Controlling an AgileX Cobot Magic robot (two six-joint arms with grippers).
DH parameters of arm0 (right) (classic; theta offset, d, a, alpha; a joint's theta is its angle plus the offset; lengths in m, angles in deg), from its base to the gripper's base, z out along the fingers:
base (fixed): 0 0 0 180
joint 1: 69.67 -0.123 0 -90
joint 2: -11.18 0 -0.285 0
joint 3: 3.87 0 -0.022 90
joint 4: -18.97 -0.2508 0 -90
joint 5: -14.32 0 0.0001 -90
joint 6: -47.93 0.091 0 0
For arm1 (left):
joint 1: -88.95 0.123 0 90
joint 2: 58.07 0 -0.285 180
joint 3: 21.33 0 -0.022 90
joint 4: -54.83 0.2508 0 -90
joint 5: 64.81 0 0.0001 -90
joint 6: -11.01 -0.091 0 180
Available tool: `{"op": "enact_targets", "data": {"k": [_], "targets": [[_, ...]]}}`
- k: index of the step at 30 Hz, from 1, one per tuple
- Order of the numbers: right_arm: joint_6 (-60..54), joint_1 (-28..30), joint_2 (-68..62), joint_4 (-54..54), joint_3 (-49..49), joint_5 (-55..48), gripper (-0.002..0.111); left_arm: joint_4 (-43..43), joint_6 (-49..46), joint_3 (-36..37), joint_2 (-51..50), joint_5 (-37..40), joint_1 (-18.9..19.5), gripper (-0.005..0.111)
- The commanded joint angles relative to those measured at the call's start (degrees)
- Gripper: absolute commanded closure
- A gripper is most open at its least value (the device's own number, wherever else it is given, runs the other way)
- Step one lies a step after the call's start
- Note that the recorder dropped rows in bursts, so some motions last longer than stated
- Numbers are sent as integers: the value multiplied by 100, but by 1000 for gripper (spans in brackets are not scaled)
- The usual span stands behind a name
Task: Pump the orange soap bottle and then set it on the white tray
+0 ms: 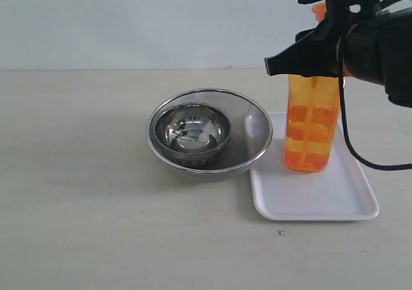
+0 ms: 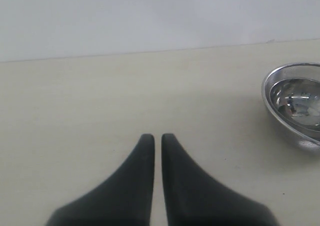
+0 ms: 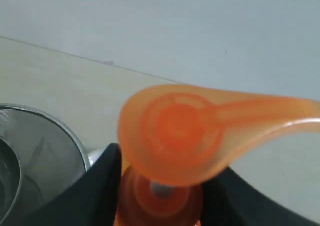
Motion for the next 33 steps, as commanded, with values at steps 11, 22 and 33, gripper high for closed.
{"op": "enact_targets", "data": {"k": [11,22,33], "targets": [[-904,0,36,-545,-24,437,108,41,63,21,44,11,4,102],[-1043,10,341,-705,-24,348,108,41,63,21,44,11,4,102],[-1336,582,341,-1238,-24,1118,108,41,63,21,44,11,4,102]]}}
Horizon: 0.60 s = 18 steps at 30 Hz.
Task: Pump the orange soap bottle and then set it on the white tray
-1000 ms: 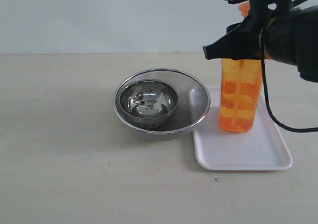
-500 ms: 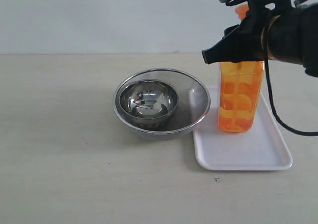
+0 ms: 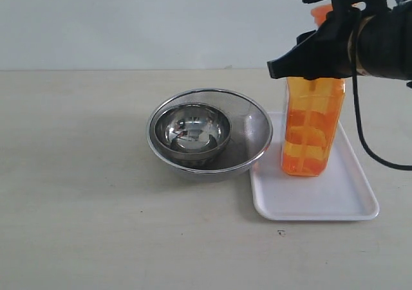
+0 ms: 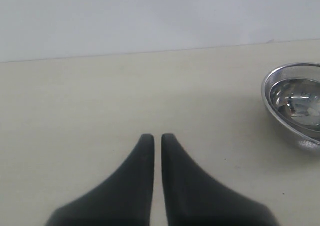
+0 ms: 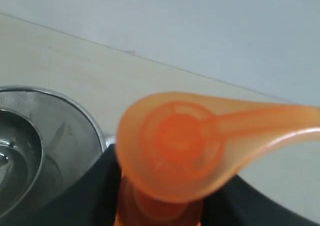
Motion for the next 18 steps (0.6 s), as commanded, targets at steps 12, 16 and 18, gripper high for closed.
{"op": "enact_targets", "data": {"k": [12,16,18], "targets": [[-558,426,78,-159,-15,598,108,41,63,21,44,11,4,102],[-558,598,78,-175,-15,846,108,41,63,21,44,11,4,102],[-558,653,78,-175,-15,917,108,41,63,21,44,11,4,102]]}}
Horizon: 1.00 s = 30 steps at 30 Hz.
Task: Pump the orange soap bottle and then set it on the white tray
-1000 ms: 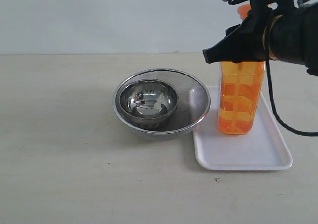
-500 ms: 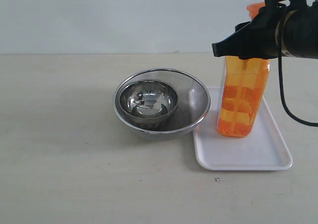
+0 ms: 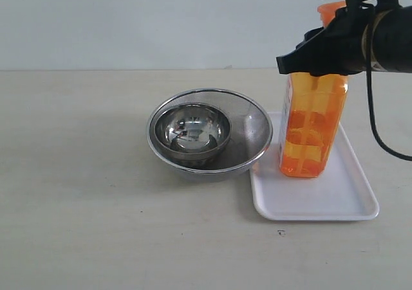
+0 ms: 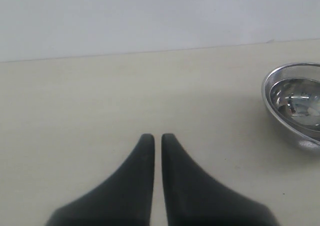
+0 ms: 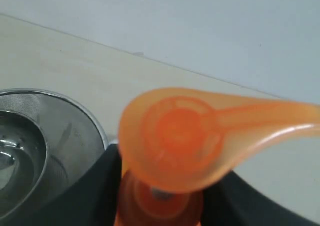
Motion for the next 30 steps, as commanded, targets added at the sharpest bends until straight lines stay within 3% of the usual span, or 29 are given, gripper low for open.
{"op": "enact_targets", "data": {"k": [1,30], "targets": [[-118,164,69,88,-15,130,108,41,63,21,44,11,4,102],[-524,176,69,61,-15,364,108,41,63,21,44,11,4,102]]}}
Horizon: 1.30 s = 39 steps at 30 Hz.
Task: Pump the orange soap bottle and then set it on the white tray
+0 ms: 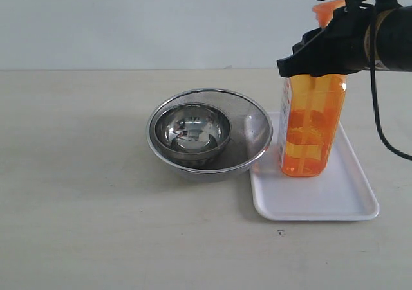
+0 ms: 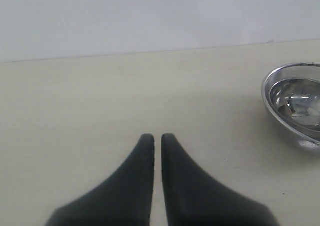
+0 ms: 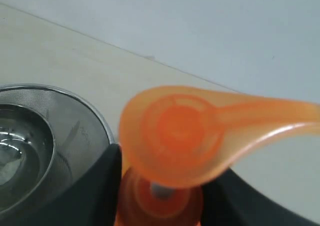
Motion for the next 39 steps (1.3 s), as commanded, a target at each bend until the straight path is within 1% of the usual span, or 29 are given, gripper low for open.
{"op": "enact_targets", "data": {"k": [1,14,16,19,22,24,27,34,35,36,39], "targets": [[-111,27,69,84,6,-63,108,41,63,21,44,11,4,102],[-111,27,69,122,6,-131,107,41,63,21,44,11,4,102],[-111,27,69,122,6,-131,100,53,63,21,44,11,4,102],[-111,27,69,122,6,-131,81,53,63,21,44,11,4,102],[-111,27,69,122,6,-144,66,53,63,21,44,11,4,102],[-111,27,69,122,6,-245,62,53,63,21,44,11,4,102],[-78,27,78,111,6,-400,59,53,63,21,44,11,4,102],[107,27,78,111,6,-426,59,53,63,21,44,11,4,102],[122,27,78,111,6,-426,57,53,63,21,44,11,4,102],[146,27,78,111,6,-426,54,53,63,21,44,11,4,102],[261,27,78,111,6,-599,39,53,63,21,44,11,4,102]]}}
